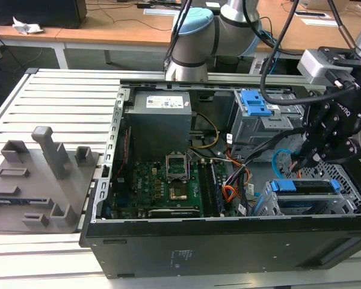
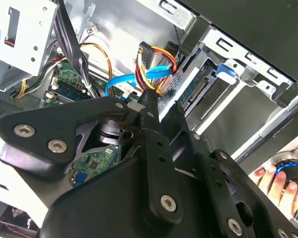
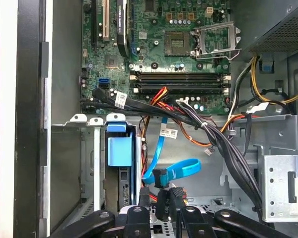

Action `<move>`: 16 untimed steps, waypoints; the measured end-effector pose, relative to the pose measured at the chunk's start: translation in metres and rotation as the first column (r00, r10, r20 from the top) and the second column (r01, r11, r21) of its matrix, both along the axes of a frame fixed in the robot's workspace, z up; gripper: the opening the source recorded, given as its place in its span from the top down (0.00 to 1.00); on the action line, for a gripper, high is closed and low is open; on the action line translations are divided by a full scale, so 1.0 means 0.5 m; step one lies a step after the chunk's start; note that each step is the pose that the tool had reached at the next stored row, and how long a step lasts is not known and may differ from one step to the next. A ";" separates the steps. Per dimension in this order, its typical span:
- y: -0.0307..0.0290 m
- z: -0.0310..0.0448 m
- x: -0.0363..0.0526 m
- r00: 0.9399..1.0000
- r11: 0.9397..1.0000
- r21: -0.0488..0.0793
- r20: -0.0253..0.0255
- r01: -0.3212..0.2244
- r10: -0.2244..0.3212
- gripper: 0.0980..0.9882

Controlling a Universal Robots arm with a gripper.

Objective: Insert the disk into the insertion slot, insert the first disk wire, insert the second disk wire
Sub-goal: 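Insert the first disk wire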

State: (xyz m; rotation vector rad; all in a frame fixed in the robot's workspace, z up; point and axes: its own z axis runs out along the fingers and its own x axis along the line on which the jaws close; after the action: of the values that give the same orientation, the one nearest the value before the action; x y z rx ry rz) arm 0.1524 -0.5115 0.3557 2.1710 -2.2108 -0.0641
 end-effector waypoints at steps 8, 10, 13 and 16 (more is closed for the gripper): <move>0.005 -0.004 0.000 1.000 1.000 -0.002 -0.002 0.000 0.000 0.77; 0.005 -0.005 0.000 1.000 1.000 -0.004 -0.002 0.000 0.000 0.77; 0.005 -0.005 0.000 1.000 1.000 -0.005 -0.002 0.000 0.000 0.86; 0.005 -0.005 0.000 1.000 1.000 -0.006 -0.002 0.000 0.000 0.93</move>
State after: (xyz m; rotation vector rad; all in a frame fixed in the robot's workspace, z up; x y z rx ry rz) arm 0.1524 -0.5089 0.3534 2.1672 -2.2072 -0.0595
